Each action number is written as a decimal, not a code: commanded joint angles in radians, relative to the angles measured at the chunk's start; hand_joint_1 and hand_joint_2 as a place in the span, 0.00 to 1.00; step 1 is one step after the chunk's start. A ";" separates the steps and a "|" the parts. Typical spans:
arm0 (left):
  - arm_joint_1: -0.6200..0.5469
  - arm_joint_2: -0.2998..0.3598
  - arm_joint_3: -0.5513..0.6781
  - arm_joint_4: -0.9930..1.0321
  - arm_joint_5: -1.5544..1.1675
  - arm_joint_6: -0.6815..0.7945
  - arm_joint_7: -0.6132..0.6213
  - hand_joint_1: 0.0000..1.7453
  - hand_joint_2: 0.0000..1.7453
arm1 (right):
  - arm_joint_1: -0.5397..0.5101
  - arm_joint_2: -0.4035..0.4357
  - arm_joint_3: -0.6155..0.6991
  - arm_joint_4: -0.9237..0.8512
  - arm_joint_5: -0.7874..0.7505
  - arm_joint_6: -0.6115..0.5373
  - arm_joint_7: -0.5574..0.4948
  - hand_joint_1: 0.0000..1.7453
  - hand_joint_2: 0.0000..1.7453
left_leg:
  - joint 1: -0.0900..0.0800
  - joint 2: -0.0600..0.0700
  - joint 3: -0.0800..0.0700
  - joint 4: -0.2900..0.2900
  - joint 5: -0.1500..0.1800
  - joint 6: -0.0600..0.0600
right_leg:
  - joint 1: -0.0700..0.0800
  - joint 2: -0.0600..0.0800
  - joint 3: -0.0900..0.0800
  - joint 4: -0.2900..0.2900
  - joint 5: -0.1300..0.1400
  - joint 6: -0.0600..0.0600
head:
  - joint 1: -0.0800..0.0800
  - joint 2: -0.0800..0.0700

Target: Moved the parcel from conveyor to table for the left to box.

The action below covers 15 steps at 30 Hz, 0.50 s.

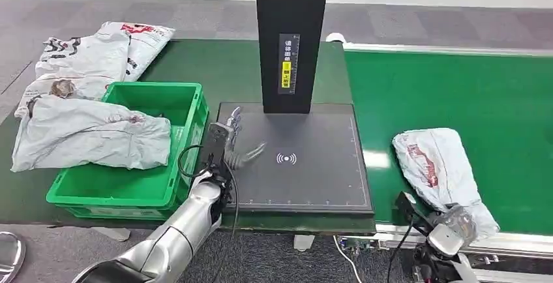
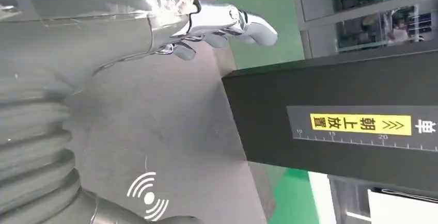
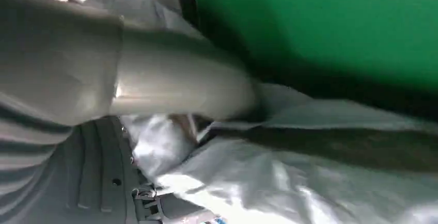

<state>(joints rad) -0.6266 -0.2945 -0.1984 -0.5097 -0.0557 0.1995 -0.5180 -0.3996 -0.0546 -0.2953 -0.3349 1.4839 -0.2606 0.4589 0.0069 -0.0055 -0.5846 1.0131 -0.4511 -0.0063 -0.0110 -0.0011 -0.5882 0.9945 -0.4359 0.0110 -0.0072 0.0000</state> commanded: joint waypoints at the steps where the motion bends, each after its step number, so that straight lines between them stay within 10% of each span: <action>1: -0.036 0.040 -0.049 0.028 -0.001 0.005 0.007 0.00 1.00 | -0.010 0.025 -0.064 0.037 -0.015 -0.052 -0.040 1.00 1.00 | 0.000 0.001 0.000 -0.002 0.000 -0.001 | 0.000 0.000 -0.001 -0.001 0.000 -0.001 | 0.000 0.000; 7: -0.001 0.068 -0.014 -0.025 -0.024 0.064 0.003 0.00 1.00 | -0.043 0.100 -0.070 -0.157 -0.147 -0.416 -0.340 1.00 1.00 | 0.000 0.008 -0.002 -0.002 -0.001 -0.001 | 0.000 0.008 -0.006 0.001 0.001 -0.002 | 0.000 0.000; 15: 0.015 0.079 0.030 -0.051 -0.080 0.118 -0.028 0.00 1.00 | 0.182 0.190 0.283 -0.907 -0.350 -0.413 -0.496 1.00 1.00 | 0.000 0.003 -0.009 -0.001 0.000 -0.003 | 0.000 0.003 -0.012 0.004 0.000 -0.003 | 0.000 0.000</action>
<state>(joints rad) -0.6032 -0.2594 -0.1984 -0.5577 -0.1071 0.2899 -0.5302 -0.3520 0.0395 -0.2905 -0.6435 1.1966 -0.6897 -0.0108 0.0076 -0.0075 -0.5935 1.0125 -0.4502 -0.0087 -0.0105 -0.0023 -0.5981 0.9981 -0.4360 0.0090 -0.0072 0.0004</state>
